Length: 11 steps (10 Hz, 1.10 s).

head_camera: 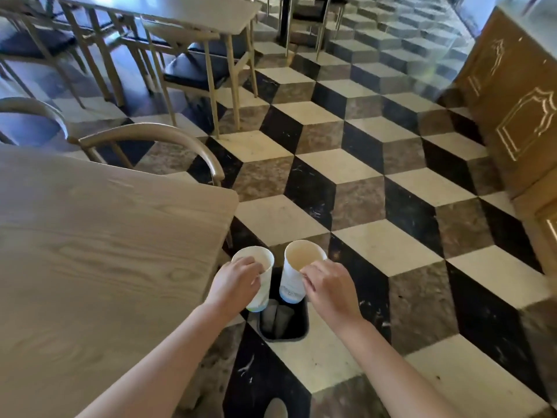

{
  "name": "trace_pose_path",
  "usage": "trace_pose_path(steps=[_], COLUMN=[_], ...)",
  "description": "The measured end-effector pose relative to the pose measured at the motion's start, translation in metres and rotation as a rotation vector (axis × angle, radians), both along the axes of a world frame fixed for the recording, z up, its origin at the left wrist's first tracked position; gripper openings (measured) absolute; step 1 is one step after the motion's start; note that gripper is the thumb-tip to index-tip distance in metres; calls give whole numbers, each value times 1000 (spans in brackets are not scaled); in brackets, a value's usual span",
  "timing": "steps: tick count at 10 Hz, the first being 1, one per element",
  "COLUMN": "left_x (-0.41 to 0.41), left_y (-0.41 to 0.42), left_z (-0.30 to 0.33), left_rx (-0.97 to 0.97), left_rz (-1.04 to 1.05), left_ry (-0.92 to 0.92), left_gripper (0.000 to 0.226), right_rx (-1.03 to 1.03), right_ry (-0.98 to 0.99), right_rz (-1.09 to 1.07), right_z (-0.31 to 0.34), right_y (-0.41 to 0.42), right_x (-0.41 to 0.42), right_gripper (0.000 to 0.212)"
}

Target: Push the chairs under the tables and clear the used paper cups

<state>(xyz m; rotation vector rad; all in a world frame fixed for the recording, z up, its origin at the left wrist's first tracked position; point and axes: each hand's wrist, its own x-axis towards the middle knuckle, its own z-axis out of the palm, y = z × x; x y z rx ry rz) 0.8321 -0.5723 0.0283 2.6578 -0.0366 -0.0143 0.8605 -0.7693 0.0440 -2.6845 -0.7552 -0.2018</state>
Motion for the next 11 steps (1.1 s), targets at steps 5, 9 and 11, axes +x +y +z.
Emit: trace_pose_path(steps=[5, 9, 11], left_x=[62, 79, 72], left_y=[-38, -42, -44], left_z=[-191, -394, -402], left_rx=[11, 93, 103], left_rz=[-104, -141, -208], left_ry=[212, 288, 285], left_gripper=[10, 21, 14], right_rx=[-88, -224, -199], right_ry=[260, 399, 477], right_rz=[-154, -133, -171], right_z=[-207, -404, -409], right_y=[-25, -18, -23], right_x=[28, 45, 36], right_gripper=[24, 30, 14])
